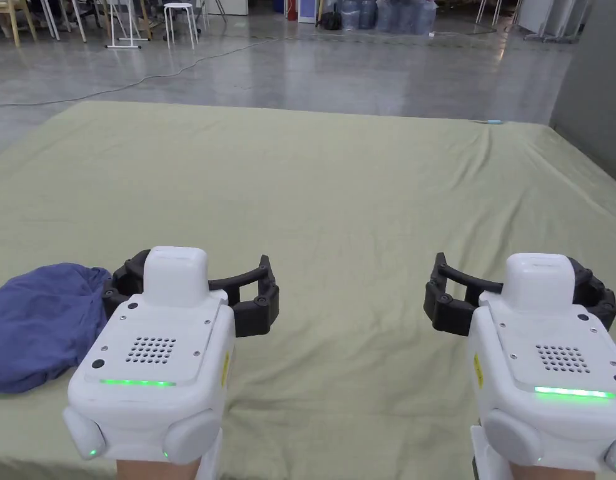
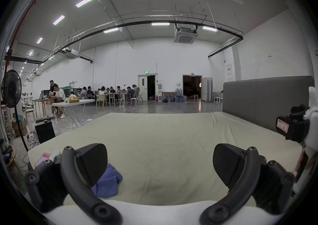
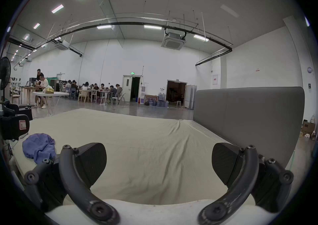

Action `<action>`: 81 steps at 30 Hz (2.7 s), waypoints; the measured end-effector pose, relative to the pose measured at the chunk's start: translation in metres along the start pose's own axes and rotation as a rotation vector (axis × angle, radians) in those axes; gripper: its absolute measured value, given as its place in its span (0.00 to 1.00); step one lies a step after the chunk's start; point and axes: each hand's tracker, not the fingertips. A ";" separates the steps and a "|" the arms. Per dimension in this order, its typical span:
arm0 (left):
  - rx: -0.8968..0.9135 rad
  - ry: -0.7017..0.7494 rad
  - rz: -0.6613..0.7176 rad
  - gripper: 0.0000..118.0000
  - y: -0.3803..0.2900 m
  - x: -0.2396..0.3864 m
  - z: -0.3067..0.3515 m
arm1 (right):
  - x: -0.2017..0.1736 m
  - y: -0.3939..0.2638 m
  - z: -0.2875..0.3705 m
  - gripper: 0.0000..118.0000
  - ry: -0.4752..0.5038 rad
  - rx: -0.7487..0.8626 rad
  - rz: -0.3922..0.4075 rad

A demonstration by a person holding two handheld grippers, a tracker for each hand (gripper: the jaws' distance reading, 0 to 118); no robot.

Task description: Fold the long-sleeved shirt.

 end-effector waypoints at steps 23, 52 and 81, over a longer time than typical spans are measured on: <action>-0.006 -0.009 -0.012 1.00 -0.003 0.006 -0.002 | 0.003 -0.004 -0.001 1.00 -0.012 -0.017 0.005; -0.088 0.023 0.001 0.00 0.002 0.009 -0.007 | 0.009 -0.001 -0.004 0.00 0.016 -0.087 -0.049; -0.137 0.481 0.005 0.00 0.020 -0.138 0.064 | -0.181 0.022 -0.010 0.00 0.550 -0.047 -0.077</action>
